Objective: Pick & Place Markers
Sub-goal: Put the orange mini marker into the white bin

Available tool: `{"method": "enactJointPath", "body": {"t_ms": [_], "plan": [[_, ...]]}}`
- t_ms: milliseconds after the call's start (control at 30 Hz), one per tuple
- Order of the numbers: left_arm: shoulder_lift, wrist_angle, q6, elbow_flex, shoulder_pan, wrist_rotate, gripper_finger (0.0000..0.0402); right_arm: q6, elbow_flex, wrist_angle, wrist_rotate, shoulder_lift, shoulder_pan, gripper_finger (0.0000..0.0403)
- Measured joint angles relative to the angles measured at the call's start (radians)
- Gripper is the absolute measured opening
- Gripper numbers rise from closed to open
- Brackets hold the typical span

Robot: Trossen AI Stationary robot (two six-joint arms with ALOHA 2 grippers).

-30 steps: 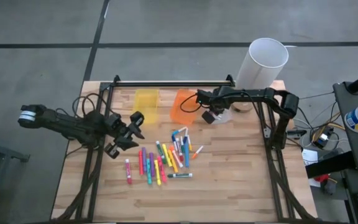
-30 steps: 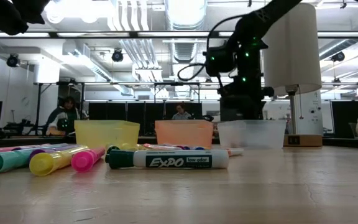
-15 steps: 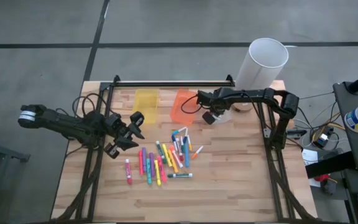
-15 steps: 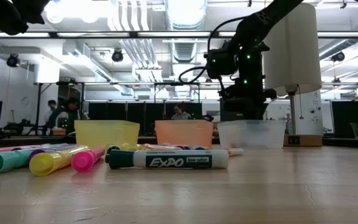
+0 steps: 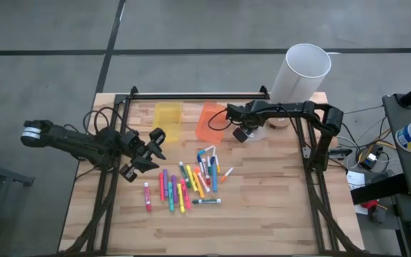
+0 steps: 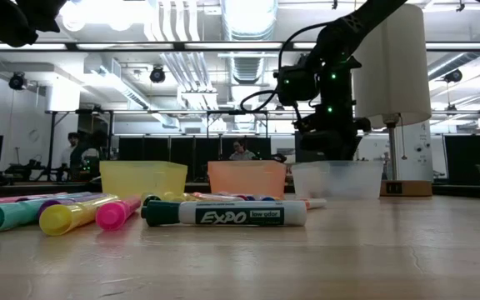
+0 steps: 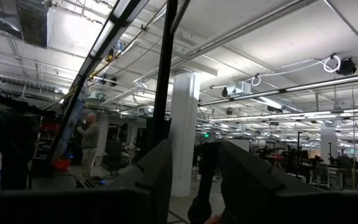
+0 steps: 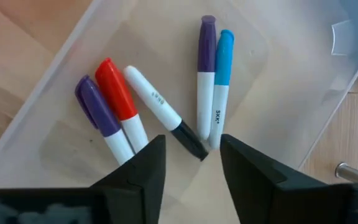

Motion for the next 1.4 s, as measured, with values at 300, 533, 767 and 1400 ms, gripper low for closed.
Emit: {"method": "enactJointPath", "body": {"t_ms": [300,533,767,1400], "plan": [[0.000,0.000,0.000,0.000,0.000,0.000,0.0133,-0.045,0.037,-0.089,0.000,-0.025,0.028,0.0164],[0.000,0.000,0.002,0.000,0.000,0.000,0.0133,-0.084,0.128,-0.136,-0.006,-0.104,0.087,0.0164],[0.000,0.000,0.002,0.000,0.000,0.000,0.0133,-0.278,0.184,-0.101,-0.221,-0.134,0.190,0.0153],[0.000,0.000,-0.001,0.000,0.000,0.000,0.0133,-0.476,0.141,0.100,-0.339,-0.123,0.442,0.0134]]}}
